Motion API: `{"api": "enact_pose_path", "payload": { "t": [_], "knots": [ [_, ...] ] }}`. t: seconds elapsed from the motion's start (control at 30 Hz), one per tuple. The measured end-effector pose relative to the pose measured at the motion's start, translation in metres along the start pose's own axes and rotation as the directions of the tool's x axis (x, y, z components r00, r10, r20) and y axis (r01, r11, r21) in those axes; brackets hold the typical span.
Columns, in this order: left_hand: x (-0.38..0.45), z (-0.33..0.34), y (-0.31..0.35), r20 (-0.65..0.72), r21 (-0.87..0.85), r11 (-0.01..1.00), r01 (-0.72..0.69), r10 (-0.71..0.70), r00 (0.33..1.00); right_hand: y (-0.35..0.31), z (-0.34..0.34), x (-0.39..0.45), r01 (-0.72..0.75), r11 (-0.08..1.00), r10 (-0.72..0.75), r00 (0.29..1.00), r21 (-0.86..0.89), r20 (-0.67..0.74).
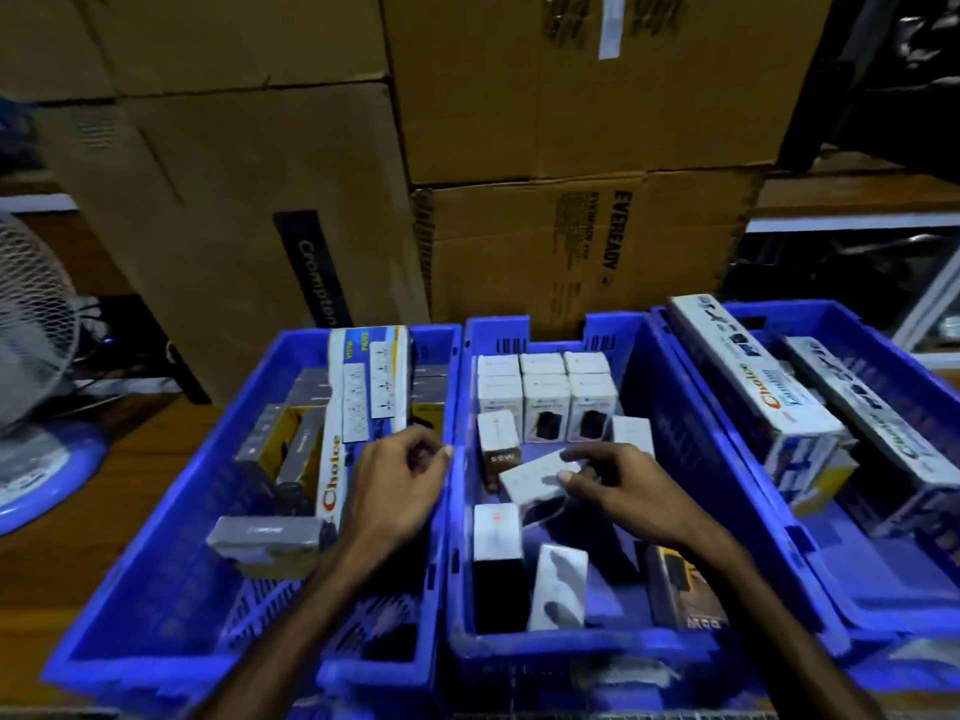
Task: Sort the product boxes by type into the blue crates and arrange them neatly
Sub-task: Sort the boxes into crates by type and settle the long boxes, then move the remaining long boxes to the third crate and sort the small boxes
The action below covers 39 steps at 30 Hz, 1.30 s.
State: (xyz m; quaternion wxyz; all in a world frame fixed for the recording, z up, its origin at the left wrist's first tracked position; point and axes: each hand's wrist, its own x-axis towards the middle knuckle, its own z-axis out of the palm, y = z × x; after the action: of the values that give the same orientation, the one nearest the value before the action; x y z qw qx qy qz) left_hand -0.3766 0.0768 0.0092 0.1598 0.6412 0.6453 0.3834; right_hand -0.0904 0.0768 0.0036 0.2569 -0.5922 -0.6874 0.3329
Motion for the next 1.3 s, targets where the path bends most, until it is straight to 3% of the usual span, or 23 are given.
{"api": "enact_pose_path", "payload": {
  "t": [0.13,0.23,0.5,0.67,0.9,1.1,1.2,1.3],
  "knots": [
    [-0.002,-0.02,-0.046,-0.071,0.101,0.978,0.183,-0.176,0.982,-0.031,0.029,0.012,0.107,0.987,-0.123,0.984,0.121,0.13],
    [0.003,-0.032,-0.064,-0.061,0.162,0.95,0.266,-0.26,0.964,-0.047,0.052,0.022,0.156,0.976,-0.179,0.972,0.151,0.153],
    [0.049,-0.041,-0.077,0.019,0.285,0.899,0.333,-0.353,0.936,-0.076,0.097,0.047,0.139,0.965,-0.161,0.983,0.221,0.085],
    [0.07,-0.006,-0.085,0.186,0.41,0.85,0.331,-0.433,0.882,-0.081,0.114,0.051,0.159,0.977,-0.163,0.987,0.138,0.014],
    [0.081,0.013,-0.088,0.091,0.429,0.835,0.345,-0.42,0.903,-0.082,0.113,0.05,0.14,0.955,-0.145,0.989,0.261,0.0],
    [0.082,0.002,-0.086,0.087,0.204,0.888,0.413,-0.436,0.896,-0.081,0.11,0.047,0.131,0.944,-0.139,0.99,0.303,0.006],
    [0.095,-0.013,-0.1,0.183,-0.238,0.865,0.442,-0.407,0.895,-0.081,0.106,0.047,0.132,0.932,-0.142,0.99,0.339,0.004],
    [0.09,-0.032,-0.094,0.33,-0.587,0.683,0.435,-0.289,0.899,-0.079,0.104,0.05,0.134,0.914,-0.139,0.99,0.382,-0.016]
  ]
}}
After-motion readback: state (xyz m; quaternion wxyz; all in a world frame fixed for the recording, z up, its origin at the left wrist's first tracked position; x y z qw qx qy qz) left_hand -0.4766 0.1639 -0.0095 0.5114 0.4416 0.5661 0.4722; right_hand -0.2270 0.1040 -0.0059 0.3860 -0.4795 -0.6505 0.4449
